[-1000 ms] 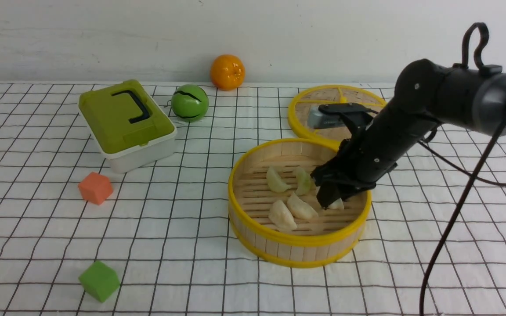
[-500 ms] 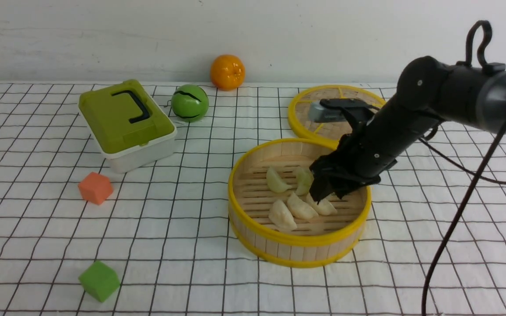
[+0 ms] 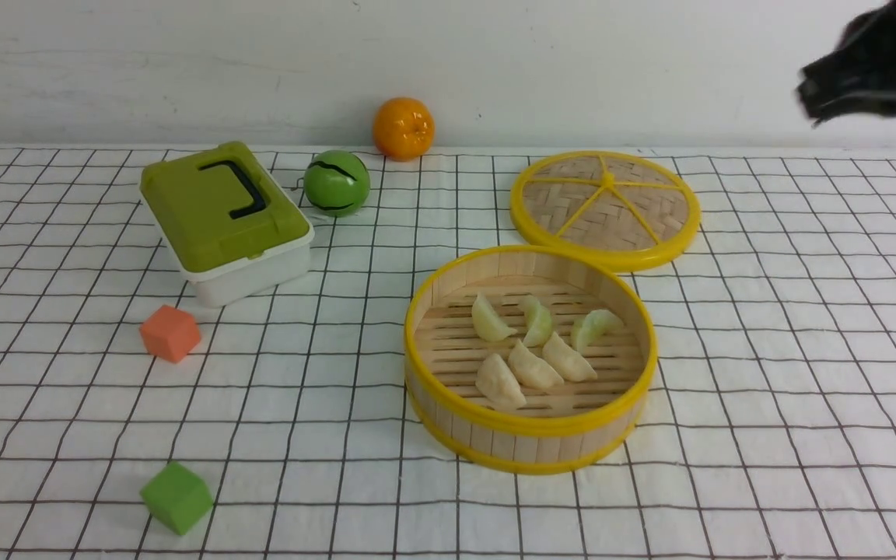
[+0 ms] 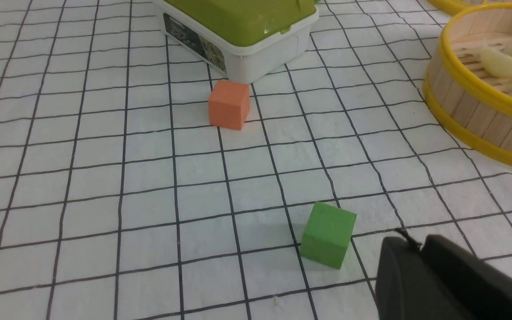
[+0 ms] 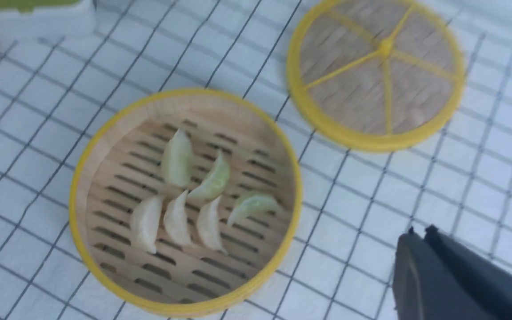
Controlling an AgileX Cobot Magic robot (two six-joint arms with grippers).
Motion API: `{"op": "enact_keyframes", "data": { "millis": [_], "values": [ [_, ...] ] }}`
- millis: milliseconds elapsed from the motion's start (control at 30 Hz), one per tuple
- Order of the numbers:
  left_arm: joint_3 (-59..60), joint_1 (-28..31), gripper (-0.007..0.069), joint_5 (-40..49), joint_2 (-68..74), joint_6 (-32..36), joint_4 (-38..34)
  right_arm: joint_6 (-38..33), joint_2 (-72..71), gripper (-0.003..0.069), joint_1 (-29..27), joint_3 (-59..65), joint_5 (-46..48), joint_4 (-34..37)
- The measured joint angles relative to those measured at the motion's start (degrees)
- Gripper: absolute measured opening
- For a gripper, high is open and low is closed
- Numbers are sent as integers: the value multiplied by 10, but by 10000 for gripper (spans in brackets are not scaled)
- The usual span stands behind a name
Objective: Put the dumplings into the steamer on the table with the white tablecloth.
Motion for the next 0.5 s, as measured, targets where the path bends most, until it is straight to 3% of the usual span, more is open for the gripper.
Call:
{"op": "enact_keyframes", "data": {
  "millis": [133, 367, 400, 467, 500],
  "values": [
    [0, 0, 56, 1, 0, 0, 0, 23, -115, -22, 0, 80, -65, -29],
    [0, 0, 64, 1, 0, 0, 0, 39, -390, -14, -1, 420, -406, -122],
    [0, 0, 65, 1, 0, 0, 0, 39, -404, -14, -1, 431, -406, -125],
    [0, 0, 69, 1, 0, 0, 0, 41, -479, -12, -1, 569, -562, -163],
    [0, 0, 70, 1, 0, 0, 0, 41, -502, -11, -1, 612, -597, -177]
  ]
}}
